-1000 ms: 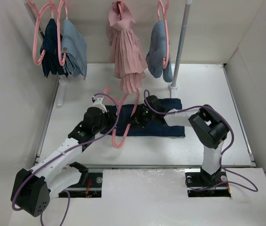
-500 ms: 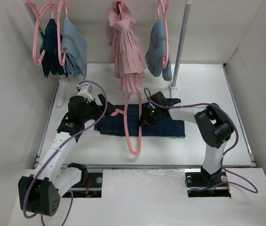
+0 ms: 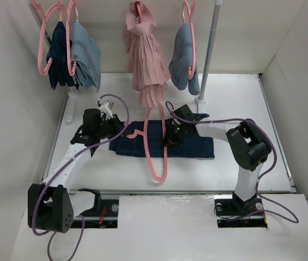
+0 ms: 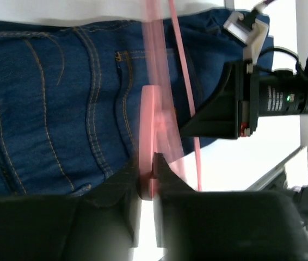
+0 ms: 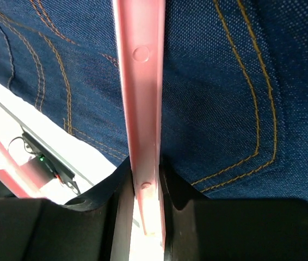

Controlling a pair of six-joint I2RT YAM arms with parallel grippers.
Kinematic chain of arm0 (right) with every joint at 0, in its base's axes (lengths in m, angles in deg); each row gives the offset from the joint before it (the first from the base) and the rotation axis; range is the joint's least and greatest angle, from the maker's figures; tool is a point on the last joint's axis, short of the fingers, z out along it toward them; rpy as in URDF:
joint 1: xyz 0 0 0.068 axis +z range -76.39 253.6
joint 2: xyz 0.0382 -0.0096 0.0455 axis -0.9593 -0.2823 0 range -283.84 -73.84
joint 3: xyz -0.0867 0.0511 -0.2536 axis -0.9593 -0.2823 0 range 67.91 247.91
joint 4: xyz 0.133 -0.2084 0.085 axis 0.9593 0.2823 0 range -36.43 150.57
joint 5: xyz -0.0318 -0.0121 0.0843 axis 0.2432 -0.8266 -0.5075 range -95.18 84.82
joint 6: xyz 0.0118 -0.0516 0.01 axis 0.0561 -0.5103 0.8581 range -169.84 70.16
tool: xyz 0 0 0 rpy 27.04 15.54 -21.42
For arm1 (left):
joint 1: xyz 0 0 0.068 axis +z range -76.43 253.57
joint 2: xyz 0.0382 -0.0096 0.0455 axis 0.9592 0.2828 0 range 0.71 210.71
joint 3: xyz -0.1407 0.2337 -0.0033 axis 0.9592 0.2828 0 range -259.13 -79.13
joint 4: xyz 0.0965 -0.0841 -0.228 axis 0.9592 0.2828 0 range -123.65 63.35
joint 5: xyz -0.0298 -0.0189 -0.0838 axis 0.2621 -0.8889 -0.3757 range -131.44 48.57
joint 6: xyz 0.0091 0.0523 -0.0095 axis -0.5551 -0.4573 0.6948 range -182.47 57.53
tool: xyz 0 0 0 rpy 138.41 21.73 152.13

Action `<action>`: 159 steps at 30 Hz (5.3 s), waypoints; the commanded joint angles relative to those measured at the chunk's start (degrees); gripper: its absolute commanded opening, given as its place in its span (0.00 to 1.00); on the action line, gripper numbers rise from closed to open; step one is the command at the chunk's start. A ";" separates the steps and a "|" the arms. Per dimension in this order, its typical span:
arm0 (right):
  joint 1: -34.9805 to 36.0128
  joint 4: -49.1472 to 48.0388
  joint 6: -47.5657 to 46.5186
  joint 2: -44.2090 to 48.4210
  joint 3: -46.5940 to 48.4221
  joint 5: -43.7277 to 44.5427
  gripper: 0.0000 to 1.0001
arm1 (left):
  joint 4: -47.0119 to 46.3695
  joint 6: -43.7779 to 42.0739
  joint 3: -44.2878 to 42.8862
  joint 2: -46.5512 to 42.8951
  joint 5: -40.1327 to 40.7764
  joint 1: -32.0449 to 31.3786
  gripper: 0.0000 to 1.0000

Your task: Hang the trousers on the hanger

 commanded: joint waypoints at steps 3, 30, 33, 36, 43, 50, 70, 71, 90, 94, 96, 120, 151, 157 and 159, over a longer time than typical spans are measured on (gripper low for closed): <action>-0.95 0.93 -2.55 1.59 1.24 0.44 0.08 | -2.39 -0.80 -2.38 1.69 -0.18 0.49 0.00; -25.03 14.04 -6.58 23.23 -12.57 24.55 0.98 | -1.24 0.34 -2.38 1.69 6.33 -2.76 0.00; -25.03 9.21 -7.12 21.81 -14.31 15.83 0.94 | -1.24 -0.27 -2.38 1.69 6.86 -3.29 0.00; -25.03 6.65 -6.59 21.81 -16.33 15.20 0.85 | -1.24 -0.80 -2.38 1.17 6.86 -3.81 0.00; -21.97 5.58 -10.46 19.87 -12.22 6.76 0.07 | -1.77 -1.33 -1.23 0.64 8.00 -4.95 0.00; 3.07 2.53 -6.34 15.42 2.27 7.64 0.00 | -2.83 -1.33 -1.23 0.64 8.53 -5.49 0.00; 7.94 -4.24 -3.09 -5.18 6.36 7.64 0.16 | 2.96 -1.78 -6.40 -0.42 7.74 -5.49 0.00; 7.32 -6.08 -1.51 -5.18 5.46 7.64 0.16 | 3.93 -1.25 -7.55 -0.42 7.74 -5.49 0.00; 4.15 7.16 -11.16 10.19 6.95 15.20 0.75 | 7.81 2.18 -11.78 2.31 8.88 -7.77 0.00; 1.08 10.77 -12.92 12.23 8.96 13.36 0.79 | 7.19 2.18 -11.25 2.31 8.88 -7.77 0.00; 0.37 8.15 -11.79 10.83 8.97 12.13 0.60 | 7.19 2.18 -11.25 2.31 8.88 -7.77 0.00; 4.85 -21.84 19.61 -19.41 15.12 4.21 0.00 | 5.80 2.00 -23.73 4.50 -2.10 -8.29 0.00; 12.76 -2.58 0.09 12.25 4.04 10.28 0.84 | 8.60 0.07 -17.49 3.45 7.12 -8.30 0.00; 12.76 0.49 0.09 3.36 11.69 10.90 0.79 | 8.08 0.07 -17.49 3.45 6.60 -8.30 0.00; 12.76 -0.55 0.96 1.17 12.40 8.80 0.57 | 8.07 -0.45 -16.96 2.93 5.81 -8.30 0.00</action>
